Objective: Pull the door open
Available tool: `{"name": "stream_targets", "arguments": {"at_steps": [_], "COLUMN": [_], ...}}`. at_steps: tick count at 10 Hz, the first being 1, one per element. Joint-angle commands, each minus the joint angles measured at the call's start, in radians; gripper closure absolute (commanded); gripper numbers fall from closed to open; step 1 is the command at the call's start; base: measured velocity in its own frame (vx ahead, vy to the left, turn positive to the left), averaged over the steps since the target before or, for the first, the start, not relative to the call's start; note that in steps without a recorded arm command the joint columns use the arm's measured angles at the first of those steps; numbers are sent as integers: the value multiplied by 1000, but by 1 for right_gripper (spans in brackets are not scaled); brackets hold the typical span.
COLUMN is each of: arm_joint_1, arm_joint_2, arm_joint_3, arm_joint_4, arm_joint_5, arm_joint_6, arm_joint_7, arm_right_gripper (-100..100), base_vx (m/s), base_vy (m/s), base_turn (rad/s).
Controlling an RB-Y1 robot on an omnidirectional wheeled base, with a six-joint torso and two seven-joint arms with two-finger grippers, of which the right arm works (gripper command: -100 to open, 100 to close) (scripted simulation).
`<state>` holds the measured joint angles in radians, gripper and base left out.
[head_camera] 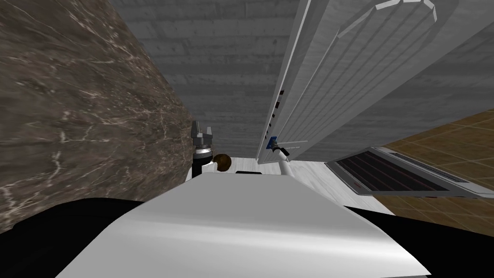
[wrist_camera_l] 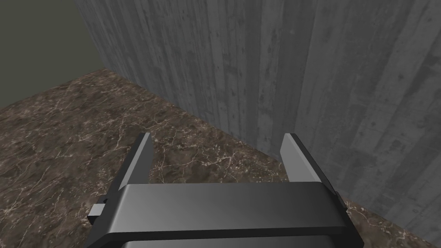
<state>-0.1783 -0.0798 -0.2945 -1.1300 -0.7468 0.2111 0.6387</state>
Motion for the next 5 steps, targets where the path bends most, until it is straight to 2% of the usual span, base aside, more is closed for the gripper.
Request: {"name": "stream_targets", "arguments": {"at_steps": [1,4,5], "arm_joint_1": [50,50,60], "arm_joint_2": [5,5,3], "arm_joint_3": [-28,-28,-32], "arm_joint_4": [-16,-16,-24], "arm_joint_5": [-15,-15,-60], "arm_joint_6": [29,29,43], "arm_joint_7": [-8,-8,-13], "arm_right_gripper": [100,100,100], "base_vx": [-41,-5,-32], "base_vy": [-38,-3,-13], "base_turn": [47,-10,78]}}
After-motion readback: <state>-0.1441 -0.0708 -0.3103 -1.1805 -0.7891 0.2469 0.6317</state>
